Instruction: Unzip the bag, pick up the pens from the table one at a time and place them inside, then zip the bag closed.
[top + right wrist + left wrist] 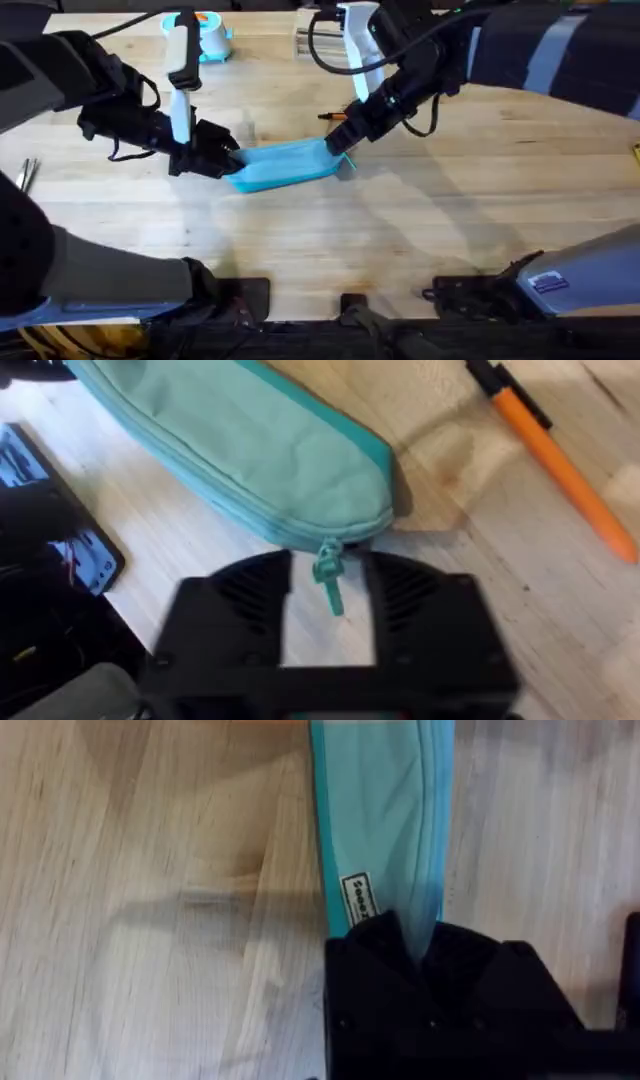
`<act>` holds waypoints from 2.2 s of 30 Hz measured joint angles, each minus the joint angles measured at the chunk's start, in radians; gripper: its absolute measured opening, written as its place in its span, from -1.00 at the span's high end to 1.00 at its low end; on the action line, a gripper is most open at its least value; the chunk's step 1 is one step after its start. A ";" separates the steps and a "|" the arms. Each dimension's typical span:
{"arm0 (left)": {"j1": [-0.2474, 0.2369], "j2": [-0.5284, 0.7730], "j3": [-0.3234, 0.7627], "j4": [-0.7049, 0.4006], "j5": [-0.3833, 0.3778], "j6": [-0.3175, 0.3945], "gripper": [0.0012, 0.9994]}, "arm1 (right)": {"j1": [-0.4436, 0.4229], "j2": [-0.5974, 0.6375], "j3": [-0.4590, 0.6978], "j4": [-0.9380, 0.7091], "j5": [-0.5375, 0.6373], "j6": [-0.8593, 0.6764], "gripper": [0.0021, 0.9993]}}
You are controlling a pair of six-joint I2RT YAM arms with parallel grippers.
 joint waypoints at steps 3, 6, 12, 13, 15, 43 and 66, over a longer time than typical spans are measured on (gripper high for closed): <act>0.000 0.000 0.000 0.001 0.000 0.000 0.92 | -0.001 0.000 0.000 -0.001 0.008 0.004 0.66; 0.000 0.000 0.000 0.002 0.000 0.000 0.92 | -0.004 0.000 0.000 -0.005 0.011 0.007 0.92; 0.000 0.000 0.000 0.002 0.000 0.000 0.92 | -0.003 0.000 0.000 -0.011 0.011 0.007 0.94; 0.000 0.000 0.000 0.002 0.000 0.000 0.92 | -0.003 0.000 0.000 -0.016 0.010 0.007 0.94; 0.000 0.000 0.000 0.002 0.000 0.000 0.92 | -0.003 -0.002 0.003 -0.030 0.011 0.007 0.95; -0.004 0.000 0.000 0.015 0.009 0.000 0.92 | 0.152 -0.062 0.144 -0.010 0.092 0.012 0.95; -0.004 0.000 0.000 0.016 0.011 0.000 0.92 | 0.353 0.055 0.145 0.307 0.097 0.245 0.95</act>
